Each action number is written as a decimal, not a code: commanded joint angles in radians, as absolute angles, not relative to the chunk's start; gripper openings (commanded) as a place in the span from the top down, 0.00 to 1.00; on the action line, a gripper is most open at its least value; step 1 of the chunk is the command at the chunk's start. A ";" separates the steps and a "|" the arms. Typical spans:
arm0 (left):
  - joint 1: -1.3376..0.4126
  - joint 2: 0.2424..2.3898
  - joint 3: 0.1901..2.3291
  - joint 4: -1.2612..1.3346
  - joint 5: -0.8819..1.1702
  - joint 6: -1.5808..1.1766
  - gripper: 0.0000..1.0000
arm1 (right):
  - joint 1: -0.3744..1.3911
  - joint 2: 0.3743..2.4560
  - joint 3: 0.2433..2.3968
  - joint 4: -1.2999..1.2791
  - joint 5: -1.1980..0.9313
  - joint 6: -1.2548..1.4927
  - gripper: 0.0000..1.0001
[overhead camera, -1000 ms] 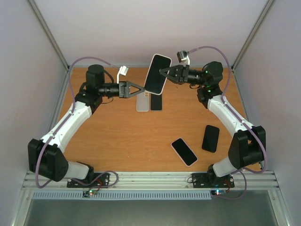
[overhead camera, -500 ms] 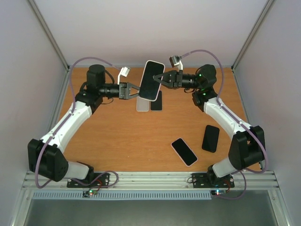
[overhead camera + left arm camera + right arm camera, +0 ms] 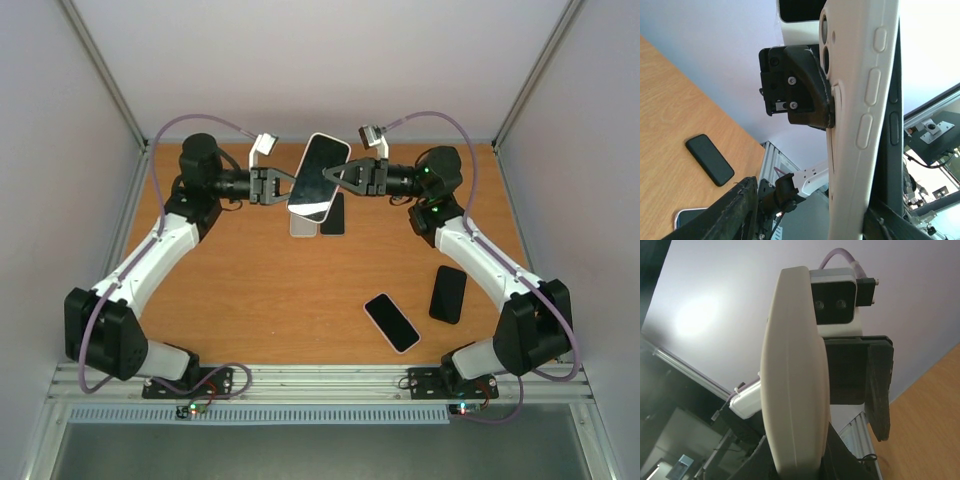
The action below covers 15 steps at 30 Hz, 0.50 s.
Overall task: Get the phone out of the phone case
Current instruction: Remove the phone case from the phone.
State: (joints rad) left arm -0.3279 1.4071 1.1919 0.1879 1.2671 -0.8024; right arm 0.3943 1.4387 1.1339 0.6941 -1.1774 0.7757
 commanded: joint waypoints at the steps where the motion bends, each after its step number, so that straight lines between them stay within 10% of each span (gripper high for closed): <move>1: -0.340 1.428 1.179 0.439 1.144 -0.964 0.56 | 0.509 1.417 1.118 0.635 -1.437 0.726 0.99; 15: -0.378 1.284 1.081 0.130 1.199 -0.767 0.68 | 0.507 1.400 1.121 0.344 -1.452 0.489 0.99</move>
